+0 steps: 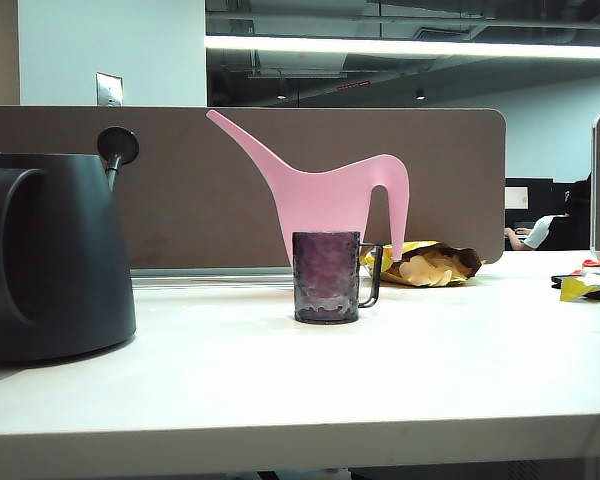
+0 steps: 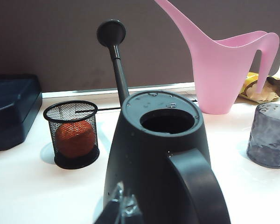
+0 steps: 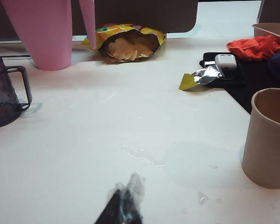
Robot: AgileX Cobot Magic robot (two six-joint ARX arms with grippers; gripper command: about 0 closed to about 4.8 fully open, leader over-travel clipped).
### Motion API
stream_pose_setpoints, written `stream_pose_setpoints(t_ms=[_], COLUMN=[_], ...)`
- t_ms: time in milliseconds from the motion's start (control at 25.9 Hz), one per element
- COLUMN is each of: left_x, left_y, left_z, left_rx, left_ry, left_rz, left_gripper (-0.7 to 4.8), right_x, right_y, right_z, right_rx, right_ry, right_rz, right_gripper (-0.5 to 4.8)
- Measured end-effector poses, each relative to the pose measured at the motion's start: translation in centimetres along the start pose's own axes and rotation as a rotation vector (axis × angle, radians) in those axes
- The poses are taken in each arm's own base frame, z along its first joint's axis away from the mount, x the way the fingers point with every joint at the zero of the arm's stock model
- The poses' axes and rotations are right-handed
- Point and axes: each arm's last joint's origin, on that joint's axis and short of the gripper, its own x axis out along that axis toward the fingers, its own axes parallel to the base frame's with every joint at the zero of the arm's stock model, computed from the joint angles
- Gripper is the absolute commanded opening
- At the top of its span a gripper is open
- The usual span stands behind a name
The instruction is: Pour the water from the cup into the kettle.
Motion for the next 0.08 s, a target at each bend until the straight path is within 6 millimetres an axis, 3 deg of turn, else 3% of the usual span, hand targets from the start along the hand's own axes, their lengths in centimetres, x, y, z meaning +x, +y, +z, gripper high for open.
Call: stream_pose_setpoints(t_ms=[77], left_x=[0.0], left_y=[0.0], left_z=[0.0], left_rx=[0.0], left_ry=[0.0], left_rz=[0.0], left_gripper=[-0.05], right_x=[0.0], right_y=[0.0], right_z=[0.0], right_rx=[0.0], right_ry=[0.0], right_rz=[0.0], right_gripper=[-0.06])
